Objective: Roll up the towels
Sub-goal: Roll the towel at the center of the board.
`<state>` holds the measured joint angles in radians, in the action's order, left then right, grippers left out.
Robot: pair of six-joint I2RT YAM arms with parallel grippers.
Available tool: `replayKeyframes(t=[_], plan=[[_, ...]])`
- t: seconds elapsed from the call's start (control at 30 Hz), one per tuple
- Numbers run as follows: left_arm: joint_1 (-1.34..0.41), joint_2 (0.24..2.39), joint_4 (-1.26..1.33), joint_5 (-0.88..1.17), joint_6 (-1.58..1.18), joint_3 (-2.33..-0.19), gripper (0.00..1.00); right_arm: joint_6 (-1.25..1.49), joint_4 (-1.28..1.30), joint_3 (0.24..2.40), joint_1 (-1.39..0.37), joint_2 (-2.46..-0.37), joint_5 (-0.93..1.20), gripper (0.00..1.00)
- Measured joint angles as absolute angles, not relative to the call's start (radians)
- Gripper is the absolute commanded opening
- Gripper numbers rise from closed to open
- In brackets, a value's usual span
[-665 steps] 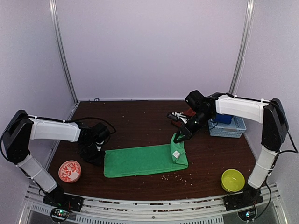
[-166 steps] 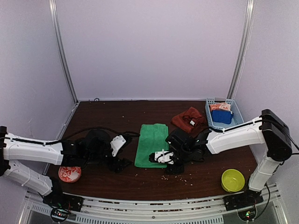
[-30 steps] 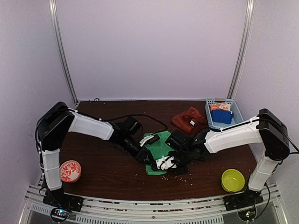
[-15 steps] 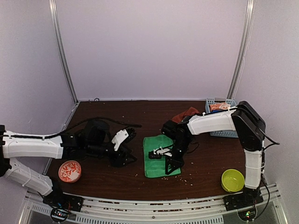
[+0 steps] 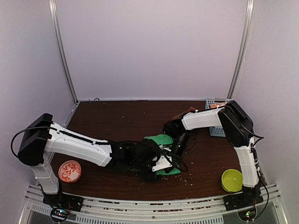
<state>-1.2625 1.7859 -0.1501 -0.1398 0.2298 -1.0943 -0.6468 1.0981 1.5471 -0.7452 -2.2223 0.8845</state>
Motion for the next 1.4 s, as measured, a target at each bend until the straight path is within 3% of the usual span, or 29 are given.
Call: replayKeyframes(t=[0.17, 0.37, 0.67, 0.73, 0.83, 0.93, 1.03, 1.13, 1.23, 1.4], plan=[[-1.273, 1.837, -0.174, -0.158, 0.288, -1.122, 0.51, -0.646, 1.098, 1.547, -0.744, -2.223, 0.887, 0.00], [-1.272, 1.874, -0.174, -0.179, 0.314, -1.142, 0.44, -0.646, 1.096, 1.545, -0.744, -2.223, 0.889, 0.00], [-1.272, 1.926, -0.180, -0.202, 0.320, -1.142, 0.13, -0.643, 1.095, 1.544, -0.743, -2.223, 0.891, 0.00], [-1.272, 1.931, -0.178, -0.203, 0.320, -1.142, 0.08, -0.642, 1.095, 1.544, -0.743, -2.223, 0.892, 0.06], [-1.272, 1.930, -0.175, -0.204, 0.319, -1.142, 0.03, -0.646, 1.097, 1.544, -0.743, -2.220, 0.891, 0.27], [-1.272, 1.930, -0.176, -0.201, 0.316, -1.142, 0.00, -0.663, 1.124, 1.545, -0.736, -2.201, 0.900, 0.34], [-1.272, 1.930, -0.175, -0.187, 0.311, -1.142, 0.00, -0.701, 1.171, 1.568, -0.710, -2.168, 0.907, 0.32], [-1.272, 1.927, -0.180, -0.165, 0.301, -1.142, 0.00, -0.704, 1.196, 1.620, -0.642, -2.136, 0.912, 0.23], [-1.270, 1.925, -0.189, -0.134, 0.289, -1.144, 0.00, -0.636, 1.128, 1.626, -0.592, -2.112, 0.862, 0.16], [-1.269, 1.925, -0.223, -0.064, 0.253, -1.165, 0.00, -0.508, 0.997, 1.583, -0.587, -2.136, 0.720, 0.13]])
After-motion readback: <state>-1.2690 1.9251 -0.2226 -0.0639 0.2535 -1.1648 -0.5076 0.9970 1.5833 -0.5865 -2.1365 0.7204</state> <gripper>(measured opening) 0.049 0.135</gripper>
